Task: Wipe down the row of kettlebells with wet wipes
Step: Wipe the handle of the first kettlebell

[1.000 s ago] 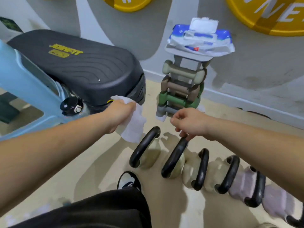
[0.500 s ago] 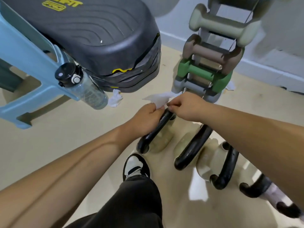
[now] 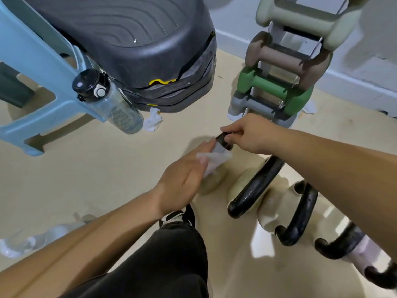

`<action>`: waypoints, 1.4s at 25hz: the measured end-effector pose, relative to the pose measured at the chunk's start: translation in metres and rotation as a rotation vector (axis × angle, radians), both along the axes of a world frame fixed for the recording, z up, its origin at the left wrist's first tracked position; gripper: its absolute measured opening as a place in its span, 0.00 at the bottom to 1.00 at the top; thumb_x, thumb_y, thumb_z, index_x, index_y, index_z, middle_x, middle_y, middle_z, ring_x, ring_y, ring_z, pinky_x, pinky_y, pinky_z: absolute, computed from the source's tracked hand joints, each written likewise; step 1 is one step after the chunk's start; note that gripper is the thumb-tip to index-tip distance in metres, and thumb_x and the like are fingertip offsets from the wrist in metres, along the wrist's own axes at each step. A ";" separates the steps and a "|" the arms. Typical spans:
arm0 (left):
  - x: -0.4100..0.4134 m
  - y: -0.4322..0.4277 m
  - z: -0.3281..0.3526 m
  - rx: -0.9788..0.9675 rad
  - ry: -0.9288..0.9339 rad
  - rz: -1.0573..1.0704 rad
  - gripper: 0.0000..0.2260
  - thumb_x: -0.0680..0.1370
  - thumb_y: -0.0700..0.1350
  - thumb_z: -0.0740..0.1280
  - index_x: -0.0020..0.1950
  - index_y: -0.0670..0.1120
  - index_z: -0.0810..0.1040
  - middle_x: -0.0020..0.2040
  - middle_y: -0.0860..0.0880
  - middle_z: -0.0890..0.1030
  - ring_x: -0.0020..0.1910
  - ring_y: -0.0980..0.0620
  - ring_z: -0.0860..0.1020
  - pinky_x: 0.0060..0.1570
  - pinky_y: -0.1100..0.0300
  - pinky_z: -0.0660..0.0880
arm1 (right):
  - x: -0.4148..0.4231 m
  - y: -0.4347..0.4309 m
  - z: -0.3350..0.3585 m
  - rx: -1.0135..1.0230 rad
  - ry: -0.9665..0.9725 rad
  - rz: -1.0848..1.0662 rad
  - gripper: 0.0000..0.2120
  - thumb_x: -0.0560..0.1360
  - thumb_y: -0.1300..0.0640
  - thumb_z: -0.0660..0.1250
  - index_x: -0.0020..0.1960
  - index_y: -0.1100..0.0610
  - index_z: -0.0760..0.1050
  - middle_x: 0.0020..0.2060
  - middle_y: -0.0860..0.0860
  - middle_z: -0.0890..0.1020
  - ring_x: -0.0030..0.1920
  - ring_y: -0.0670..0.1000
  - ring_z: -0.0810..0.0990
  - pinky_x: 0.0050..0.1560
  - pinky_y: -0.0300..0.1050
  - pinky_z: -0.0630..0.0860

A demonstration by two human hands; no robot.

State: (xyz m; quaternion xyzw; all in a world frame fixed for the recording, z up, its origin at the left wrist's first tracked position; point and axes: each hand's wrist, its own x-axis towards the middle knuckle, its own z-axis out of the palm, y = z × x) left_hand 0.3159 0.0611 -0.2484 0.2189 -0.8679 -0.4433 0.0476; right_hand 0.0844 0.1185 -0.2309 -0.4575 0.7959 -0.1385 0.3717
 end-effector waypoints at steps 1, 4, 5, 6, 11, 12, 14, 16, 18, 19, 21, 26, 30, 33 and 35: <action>-0.016 -0.001 0.005 0.111 0.022 0.074 0.24 0.86 0.58 0.47 0.73 0.55 0.75 0.74 0.59 0.74 0.76 0.63 0.66 0.76 0.57 0.64 | -0.001 0.000 0.000 -0.001 -0.004 0.000 0.17 0.79 0.49 0.67 0.68 0.45 0.78 0.63 0.44 0.81 0.58 0.47 0.78 0.55 0.36 0.68; -0.041 0.000 0.015 0.267 0.048 0.317 0.28 0.86 0.61 0.50 0.36 0.59 0.84 0.37 0.60 0.84 0.41 0.64 0.80 0.46 0.62 0.75 | -0.001 0.001 -0.002 -0.011 -0.026 -0.009 0.14 0.80 0.50 0.66 0.65 0.44 0.80 0.55 0.42 0.83 0.46 0.41 0.76 0.48 0.33 0.68; -0.037 0.003 0.016 0.248 0.047 0.349 0.29 0.85 0.62 0.51 0.34 0.54 0.83 0.35 0.58 0.82 0.37 0.62 0.79 0.43 0.60 0.74 | 0.000 0.001 -0.002 -0.015 -0.036 -0.019 0.15 0.80 0.50 0.66 0.67 0.45 0.79 0.55 0.43 0.83 0.47 0.42 0.75 0.49 0.34 0.68; -0.029 0.007 0.013 0.177 0.056 0.338 0.28 0.85 0.62 0.51 0.38 0.52 0.83 0.41 0.58 0.84 0.42 0.62 0.80 0.47 0.59 0.75 | 0.001 0.002 -0.003 -0.020 -0.041 -0.033 0.17 0.81 0.50 0.66 0.68 0.46 0.78 0.55 0.45 0.83 0.48 0.43 0.74 0.51 0.35 0.67; 0.013 0.006 -0.006 -0.267 0.118 0.087 0.17 0.84 0.52 0.61 0.68 0.47 0.81 0.77 0.51 0.71 0.77 0.55 0.67 0.73 0.58 0.67 | 0.002 0.002 -0.003 -0.008 -0.022 -0.017 0.19 0.81 0.50 0.66 0.71 0.46 0.75 0.45 0.43 0.80 0.48 0.48 0.73 0.52 0.37 0.66; 0.007 0.004 -0.005 -0.284 0.055 0.133 0.18 0.84 0.52 0.63 0.73 0.48 0.76 0.76 0.50 0.72 0.76 0.53 0.70 0.71 0.58 0.70 | 0.000 0.002 -0.002 0.000 -0.026 -0.010 0.19 0.81 0.49 0.65 0.71 0.46 0.75 0.48 0.45 0.81 0.49 0.48 0.74 0.53 0.38 0.66; -0.015 0.005 -0.002 -0.307 -0.251 0.163 0.18 0.84 0.54 0.60 0.71 0.50 0.70 0.66 0.49 0.78 0.63 0.45 0.78 0.57 0.53 0.77 | -0.002 0.002 -0.001 0.006 -0.039 0.002 0.20 0.80 0.47 0.66 0.72 0.46 0.75 0.59 0.47 0.82 0.56 0.48 0.77 0.58 0.39 0.69; -0.038 0.005 -0.005 -0.363 -0.518 0.130 0.18 0.84 0.57 0.56 0.67 0.46 0.68 0.54 0.47 0.78 0.47 0.43 0.79 0.41 0.53 0.71 | -0.001 0.001 0.000 0.008 -0.049 0.004 0.21 0.79 0.45 0.67 0.71 0.47 0.75 0.66 0.45 0.79 0.65 0.47 0.76 0.64 0.41 0.70; -0.060 -0.008 -0.007 -0.316 -0.546 0.108 0.19 0.85 0.58 0.56 0.61 0.43 0.69 0.45 0.48 0.77 0.38 0.48 0.74 0.34 0.54 0.65 | 0.000 -0.001 -0.001 0.004 -0.037 0.005 0.21 0.79 0.46 0.67 0.71 0.48 0.76 0.68 0.45 0.78 0.67 0.47 0.76 0.64 0.40 0.69; -0.068 -0.015 -0.007 -0.230 -0.522 0.097 0.18 0.84 0.59 0.57 0.58 0.44 0.69 0.43 0.49 0.77 0.36 0.51 0.73 0.33 0.55 0.65 | 0.001 -0.002 0.000 0.005 -0.028 0.008 0.21 0.79 0.47 0.67 0.71 0.49 0.76 0.68 0.45 0.78 0.67 0.48 0.76 0.62 0.39 0.69; -0.075 -0.024 -0.009 -0.084 -0.452 0.103 0.16 0.83 0.59 0.60 0.54 0.46 0.70 0.41 0.50 0.77 0.36 0.53 0.74 0.33 0.57 0.67 | 0.003 -0.005 0.003 0.008 -0.011 0.012 0.20 0.80 0.48 0.67 0.71 0.50 0.76 0.69 0.47 0.78 0.67 0.49 0.76 0.60 0.38 0.68; 0.000 0.005 -0.023 -0.120 -0.169 0.114 0.16 0.83 0.55 0.61 0.69 0.51 0.69 0.51 0.56 0.78 0.46 0.54 0.76 0.41 0.60 0.70 | 0.009 -0.003 0.005 0.050 0.047 0.074 0.20 0.77 0.42 0.67 0.59 0.57 0.82 0.58 0.54 0.84 0.56 0.56 0.82 0.56 0.45 0.77; 0.046 0.020 -0.037 -0.121 -0.114 0.218 0.19 0.84 0.54 0.60 0.73 0.51 0.66 0.60 0.58 0.74 0.52 0.59 0.74 0.50 0.58 0.73 | 0.016 -0.005 0.008 0.042 0.085 0.064 0.24 0.78 0.40 0.66 0.60 0.59 0.80 0.55 0.58 0.84 0.54 0.59 0.82 0.58 0.52 0.78; 0.004 0.007 -0.022 -0.196 -0.247 0.171 0.16 0.85 0.56 0.57 0.64 0.46 0.70 0.47 0.52 0.76 0.43 0.50 0.76 0.40 0.54 0.70 | 0.020 -0.006 0.011 0.037 0.107 0.053 0.24 0.78 0.42 0.67 0.63 0.60 0.80 0.58 0.59 0.83 0.58 0.60 0.81 0.61 0.55 0.77; -0.036 -0.005 -0.008 -0.253 -0.491 0.113 0.17 0.85 0.57 0.55 0.61 0.43 0.69 0.45 0.48 0.76 0.43 0.44 0.78 0.41 0.52 0.72 | 0.020 -0.006 0.011 0.008 0.112 0.040 0.23 0.78 0.44 0.67 0.60 0.63 0.80 0.57 0.61 0.83 0.58 0.60 0.81 0.61 0.57 0.77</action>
